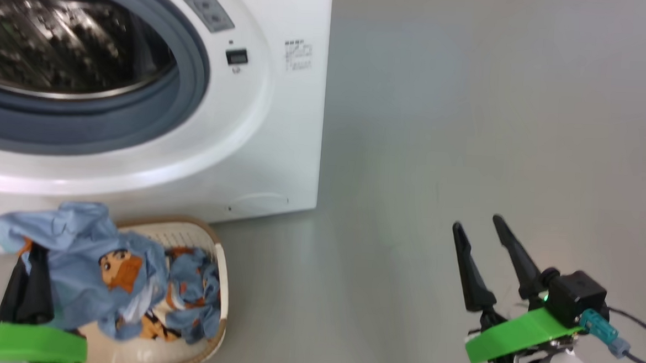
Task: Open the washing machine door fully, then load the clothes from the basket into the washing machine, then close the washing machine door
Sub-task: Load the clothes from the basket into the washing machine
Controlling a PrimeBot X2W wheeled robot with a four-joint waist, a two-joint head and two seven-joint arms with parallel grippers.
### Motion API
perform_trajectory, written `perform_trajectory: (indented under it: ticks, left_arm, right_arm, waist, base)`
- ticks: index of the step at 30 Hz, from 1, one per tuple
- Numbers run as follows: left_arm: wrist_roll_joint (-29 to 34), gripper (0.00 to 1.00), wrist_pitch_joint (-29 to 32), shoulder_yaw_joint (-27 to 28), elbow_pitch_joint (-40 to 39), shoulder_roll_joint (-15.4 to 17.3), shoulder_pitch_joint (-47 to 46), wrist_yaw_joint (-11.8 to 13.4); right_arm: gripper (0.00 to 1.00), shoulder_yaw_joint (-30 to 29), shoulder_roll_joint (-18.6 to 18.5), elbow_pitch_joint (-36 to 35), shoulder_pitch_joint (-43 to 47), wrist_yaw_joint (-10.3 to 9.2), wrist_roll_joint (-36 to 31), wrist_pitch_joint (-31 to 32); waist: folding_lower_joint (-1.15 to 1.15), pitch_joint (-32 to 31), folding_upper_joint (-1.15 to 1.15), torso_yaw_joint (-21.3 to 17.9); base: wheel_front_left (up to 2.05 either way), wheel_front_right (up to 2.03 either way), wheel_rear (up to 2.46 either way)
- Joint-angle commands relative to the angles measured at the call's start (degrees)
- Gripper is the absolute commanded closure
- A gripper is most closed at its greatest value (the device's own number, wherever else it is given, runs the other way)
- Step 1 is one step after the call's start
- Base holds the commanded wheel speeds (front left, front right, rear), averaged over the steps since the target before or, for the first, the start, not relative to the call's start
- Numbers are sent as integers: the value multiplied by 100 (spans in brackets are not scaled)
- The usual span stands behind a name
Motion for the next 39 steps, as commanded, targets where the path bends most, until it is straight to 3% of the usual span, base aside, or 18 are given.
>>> perform_trajectory:
  ticks: [1,14,39]
  left_arm:
    - [109,100,-37,278,-204,97,49,-14]
    - [769,100,-37,665,-662,-300,612,-14]
    - [1066,100,-37,787,-906,-648,1037,-14]
  right_arm:
    - [0,127,12,-112,41,35,-63,-27]
    - [0,53,12,-10,324,35,-105,-27]
    - [0,-62,12,-55,559,35,-117,-27]
  waist:
    - [1,-354,0,-50]
    - [1,-903,0,-3]
    - [1,-1092,0,122]
  base:
    - [0,0,0]
    - [0,0,0]
    - [0,0,0]
